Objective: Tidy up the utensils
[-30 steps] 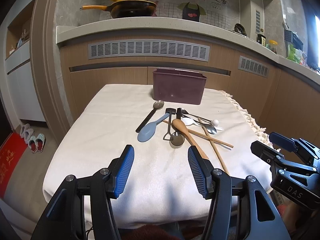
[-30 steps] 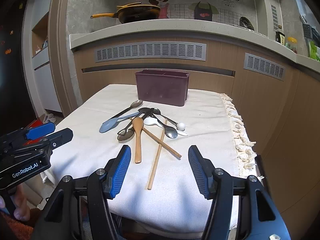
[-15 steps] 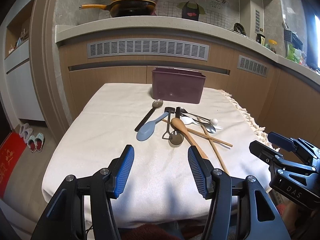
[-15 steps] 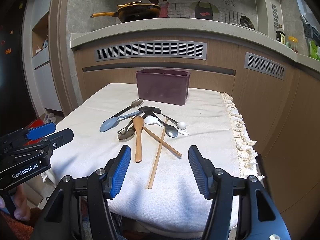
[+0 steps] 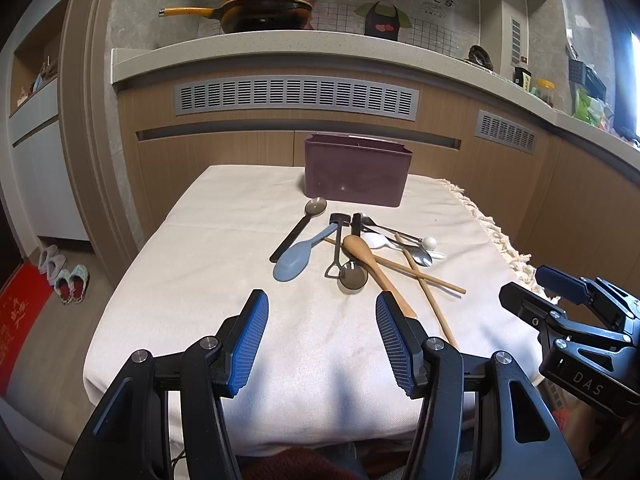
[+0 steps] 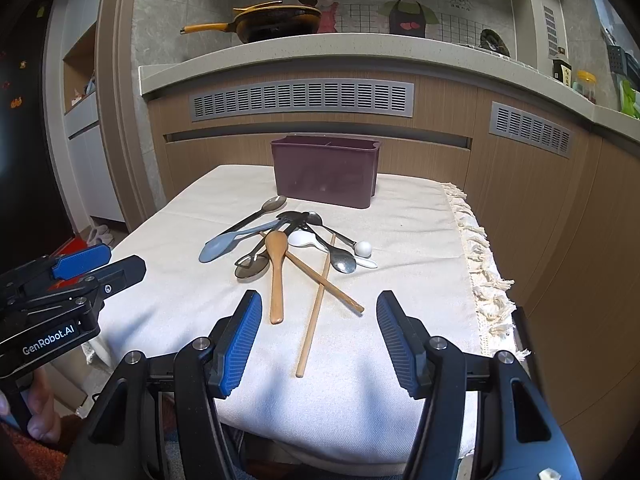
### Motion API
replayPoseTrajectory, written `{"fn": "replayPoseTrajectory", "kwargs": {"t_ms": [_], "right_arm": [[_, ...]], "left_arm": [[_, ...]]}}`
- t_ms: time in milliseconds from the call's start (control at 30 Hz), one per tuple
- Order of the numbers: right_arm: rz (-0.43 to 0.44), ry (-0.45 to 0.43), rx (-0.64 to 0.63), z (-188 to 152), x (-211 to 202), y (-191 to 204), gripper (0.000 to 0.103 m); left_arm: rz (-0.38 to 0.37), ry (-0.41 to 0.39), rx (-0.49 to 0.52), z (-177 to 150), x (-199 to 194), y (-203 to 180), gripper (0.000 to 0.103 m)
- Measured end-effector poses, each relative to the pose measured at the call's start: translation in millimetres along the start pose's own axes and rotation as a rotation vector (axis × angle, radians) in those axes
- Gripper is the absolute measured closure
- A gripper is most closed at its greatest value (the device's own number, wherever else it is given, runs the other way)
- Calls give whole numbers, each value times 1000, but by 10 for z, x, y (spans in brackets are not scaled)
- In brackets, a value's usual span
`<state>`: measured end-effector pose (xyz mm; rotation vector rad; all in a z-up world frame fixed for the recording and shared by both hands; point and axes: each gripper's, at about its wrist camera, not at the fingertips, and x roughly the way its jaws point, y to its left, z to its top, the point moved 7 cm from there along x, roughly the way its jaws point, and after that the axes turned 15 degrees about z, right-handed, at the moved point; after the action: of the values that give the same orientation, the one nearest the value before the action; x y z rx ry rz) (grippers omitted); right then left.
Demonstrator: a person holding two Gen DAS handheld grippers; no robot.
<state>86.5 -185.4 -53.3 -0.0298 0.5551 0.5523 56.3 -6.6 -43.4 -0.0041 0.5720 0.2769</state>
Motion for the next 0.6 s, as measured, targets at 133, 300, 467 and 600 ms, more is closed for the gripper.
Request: {"fn": "replayPoseTrajectory", "kwargs": {"t_ms": [133, 300, 467, 600], "right_arm": [[0, 1, 1, -1, 4, -1, 46], [0, 4, 4, -10, 7, -7, 46], [0, 4, 4, -5, 7, -9, 46], [0, 4, 4, -6, 6, -10, 46]], "left_arm": [[0, 3, 0, -18, -16, -15, 46], [0, 5, 0, -19, -16, -10, 46], [-2, 6, 2, -22, 27, -27, 46], [-3, 8, 3, -20, 48, -34, 46]]}}
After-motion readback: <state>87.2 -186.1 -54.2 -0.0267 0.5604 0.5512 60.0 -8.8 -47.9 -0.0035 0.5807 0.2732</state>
